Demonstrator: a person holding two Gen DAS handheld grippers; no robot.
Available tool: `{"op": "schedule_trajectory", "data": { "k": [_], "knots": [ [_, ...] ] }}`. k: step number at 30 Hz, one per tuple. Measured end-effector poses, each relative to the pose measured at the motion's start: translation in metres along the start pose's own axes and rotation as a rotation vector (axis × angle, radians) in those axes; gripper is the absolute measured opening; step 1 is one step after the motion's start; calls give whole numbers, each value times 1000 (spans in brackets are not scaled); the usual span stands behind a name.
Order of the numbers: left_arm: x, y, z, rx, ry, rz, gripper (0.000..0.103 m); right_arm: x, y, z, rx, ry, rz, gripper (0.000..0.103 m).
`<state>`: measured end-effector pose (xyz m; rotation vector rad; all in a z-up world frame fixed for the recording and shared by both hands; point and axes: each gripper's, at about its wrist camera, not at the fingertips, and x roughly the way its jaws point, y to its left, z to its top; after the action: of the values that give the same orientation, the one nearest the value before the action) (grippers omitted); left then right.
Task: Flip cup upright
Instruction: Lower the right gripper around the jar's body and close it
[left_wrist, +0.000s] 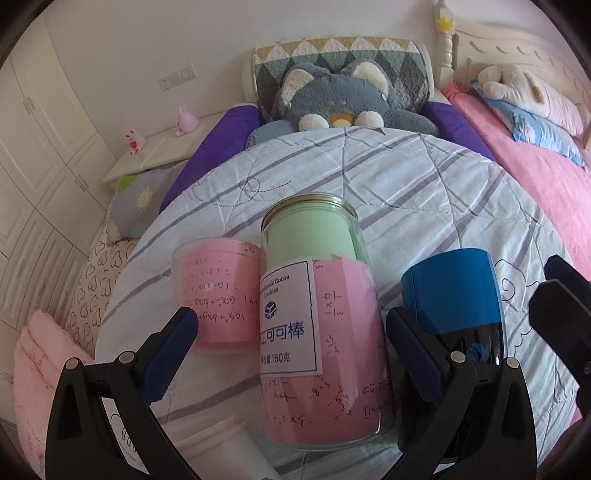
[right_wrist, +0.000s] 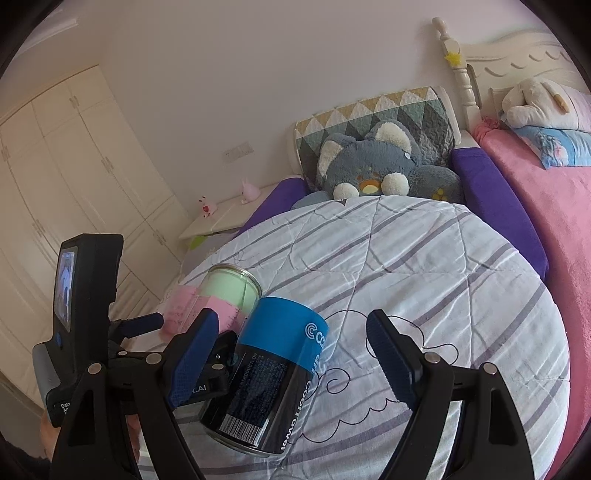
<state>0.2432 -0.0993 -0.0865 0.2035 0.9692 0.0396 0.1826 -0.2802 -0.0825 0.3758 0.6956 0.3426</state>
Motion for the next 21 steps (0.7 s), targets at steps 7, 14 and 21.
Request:
{"op": "schedule_trajectory", "data": {
  "k": [7,14,21],
  "knots": [
    [4,-5,6,16,11,-27,103,4,-5,0,19,7,6,84],
    [7,-11,11,32,28,-24,103,13,-7,-1,22,31,9,84],
    [3,-24,9,90,57,-95,97,11,-16,-3,55,28,5,84]
  ]
}}
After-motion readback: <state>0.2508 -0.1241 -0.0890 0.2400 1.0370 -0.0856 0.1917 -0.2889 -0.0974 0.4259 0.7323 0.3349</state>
